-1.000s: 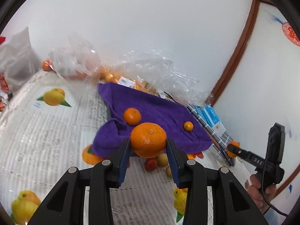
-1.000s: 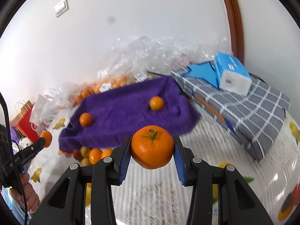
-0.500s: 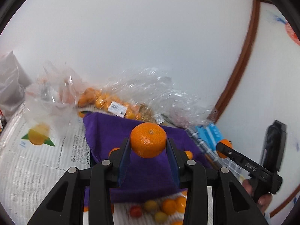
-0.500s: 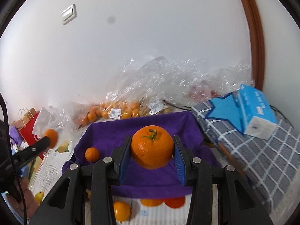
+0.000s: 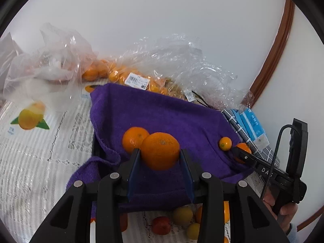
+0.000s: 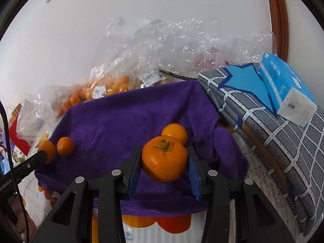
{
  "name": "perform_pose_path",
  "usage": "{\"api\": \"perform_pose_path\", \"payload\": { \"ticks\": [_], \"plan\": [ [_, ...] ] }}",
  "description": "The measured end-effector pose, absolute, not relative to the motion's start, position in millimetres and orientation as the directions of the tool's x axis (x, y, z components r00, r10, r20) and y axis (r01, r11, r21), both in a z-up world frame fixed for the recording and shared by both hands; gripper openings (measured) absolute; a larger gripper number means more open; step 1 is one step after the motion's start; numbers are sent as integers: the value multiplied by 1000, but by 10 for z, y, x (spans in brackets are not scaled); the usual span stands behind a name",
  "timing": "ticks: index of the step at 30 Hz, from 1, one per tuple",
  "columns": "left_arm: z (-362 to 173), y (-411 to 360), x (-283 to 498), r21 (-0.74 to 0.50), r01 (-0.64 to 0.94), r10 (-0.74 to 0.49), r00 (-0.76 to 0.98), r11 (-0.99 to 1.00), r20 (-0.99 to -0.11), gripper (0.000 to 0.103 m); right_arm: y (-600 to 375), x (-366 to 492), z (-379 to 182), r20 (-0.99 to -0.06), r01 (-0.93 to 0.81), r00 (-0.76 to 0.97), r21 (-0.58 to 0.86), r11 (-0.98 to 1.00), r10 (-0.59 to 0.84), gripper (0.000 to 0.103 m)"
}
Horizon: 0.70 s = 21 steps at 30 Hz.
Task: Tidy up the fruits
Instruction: 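Lift both held fruits and carry them over the purple towel, then lower both fruits onto the purple towel and open both tools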
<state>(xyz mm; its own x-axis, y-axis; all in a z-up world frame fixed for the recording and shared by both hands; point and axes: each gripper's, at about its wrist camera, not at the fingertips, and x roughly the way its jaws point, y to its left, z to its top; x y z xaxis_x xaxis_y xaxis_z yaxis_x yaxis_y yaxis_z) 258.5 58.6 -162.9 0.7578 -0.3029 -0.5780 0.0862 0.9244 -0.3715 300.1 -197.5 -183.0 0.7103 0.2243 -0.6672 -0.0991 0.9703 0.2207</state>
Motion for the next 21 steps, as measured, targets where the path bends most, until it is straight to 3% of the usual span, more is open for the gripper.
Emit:
{"api": "perform_pose_path", "payload": {
  "ticks": [18,21],
  "plan": [
    [-1706,658,2673,-349,6,-237,746,937,-623,37,-1945,3023,-1920,-697,-79,693,183,980,186,43],
    [-1705,643,2675,-345,10,-237,745,939,-624,37,-1936,2994,-1893,-689,-72,705,163,984,166,50]
  ]
}}
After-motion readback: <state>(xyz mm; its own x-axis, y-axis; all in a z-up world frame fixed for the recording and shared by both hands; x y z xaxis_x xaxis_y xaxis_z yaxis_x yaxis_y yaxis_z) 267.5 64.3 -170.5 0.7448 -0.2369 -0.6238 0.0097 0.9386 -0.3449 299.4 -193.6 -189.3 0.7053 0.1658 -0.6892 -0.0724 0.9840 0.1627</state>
